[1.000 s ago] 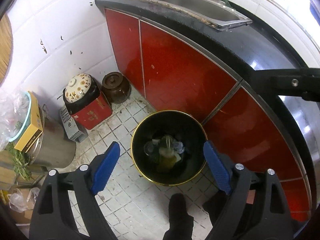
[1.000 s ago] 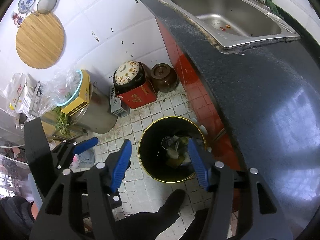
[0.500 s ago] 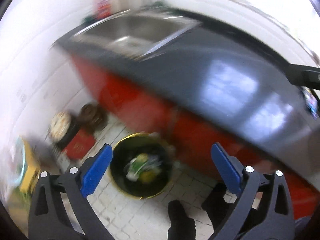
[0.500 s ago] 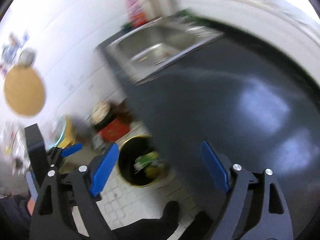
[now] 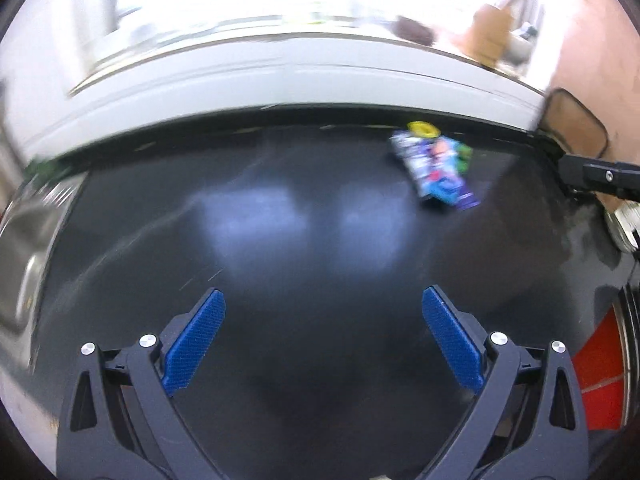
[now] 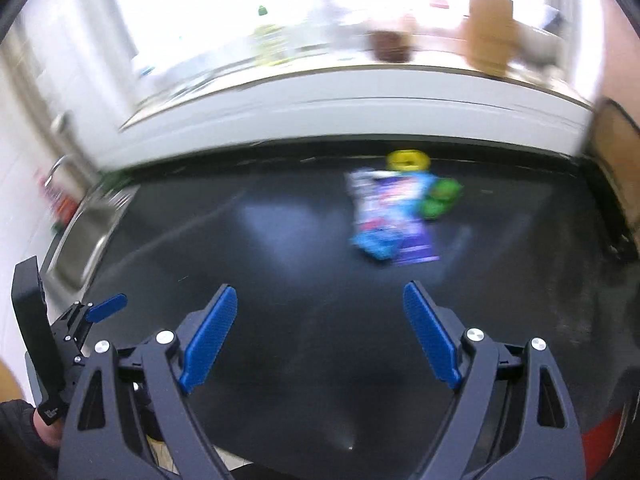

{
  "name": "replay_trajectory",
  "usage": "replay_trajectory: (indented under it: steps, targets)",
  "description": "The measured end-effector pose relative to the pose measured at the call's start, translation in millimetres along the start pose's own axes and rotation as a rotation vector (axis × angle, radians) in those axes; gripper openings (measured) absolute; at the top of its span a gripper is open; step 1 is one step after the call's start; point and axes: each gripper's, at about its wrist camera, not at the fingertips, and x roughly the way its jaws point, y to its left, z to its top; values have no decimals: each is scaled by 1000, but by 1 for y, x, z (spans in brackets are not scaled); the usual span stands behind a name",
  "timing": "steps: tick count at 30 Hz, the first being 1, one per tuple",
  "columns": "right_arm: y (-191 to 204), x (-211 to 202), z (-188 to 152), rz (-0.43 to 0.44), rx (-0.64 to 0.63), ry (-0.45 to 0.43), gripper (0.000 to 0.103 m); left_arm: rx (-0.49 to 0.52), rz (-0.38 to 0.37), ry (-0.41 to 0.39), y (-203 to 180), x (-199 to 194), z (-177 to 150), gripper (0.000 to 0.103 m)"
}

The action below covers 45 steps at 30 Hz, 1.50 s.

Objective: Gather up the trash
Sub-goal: 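Move both open tools back over the remaining trash on the counter, then grasp the crumpled silver-blue wrapper with left tool while right tool grasps green toy car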

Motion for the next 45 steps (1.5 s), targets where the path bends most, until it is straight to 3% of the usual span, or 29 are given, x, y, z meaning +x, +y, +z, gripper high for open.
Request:
replay_trajectory:
  steps: [5,11,18,25,27,31,35,37,40,43,45]
  targets:
    - [-51,13,16,-34,55,-11,82,67,-28,12,-35,35,35,96]
    - [-71,46,41,-33,68,14,82,103,-28,31,-55,86,79,96]
    - [-95,104,71,-41,75,86,82,109,-26,110,-73,177,123,96]
    - [-121,173,90,-42,105,182,82,83,-63,209,-80,244,137,96]
    - [-126,194,92,-43,111,207,82,70,-91,210,-81,254,137,96]
    - [-129,229,98,-48,120,249,78,145,-70,178,-90,260,140,94]
    - [-134,248,106,-47,159,255,68,173,-34,153,-91,262,142,78]
    - [-139,248,111,-37,201,245,63,180,-37,145,-89,259,143,60]
    - [-143,244,112,-70,232,240,63,166,-35,145,-82,256,143,42]
    - [-142,251,109,-79,252,263,54,148,-27,138,-77,255,143,30]
    - [-137,254,107,-87,247,272,50,141,-40,147,-74,255,145,29]
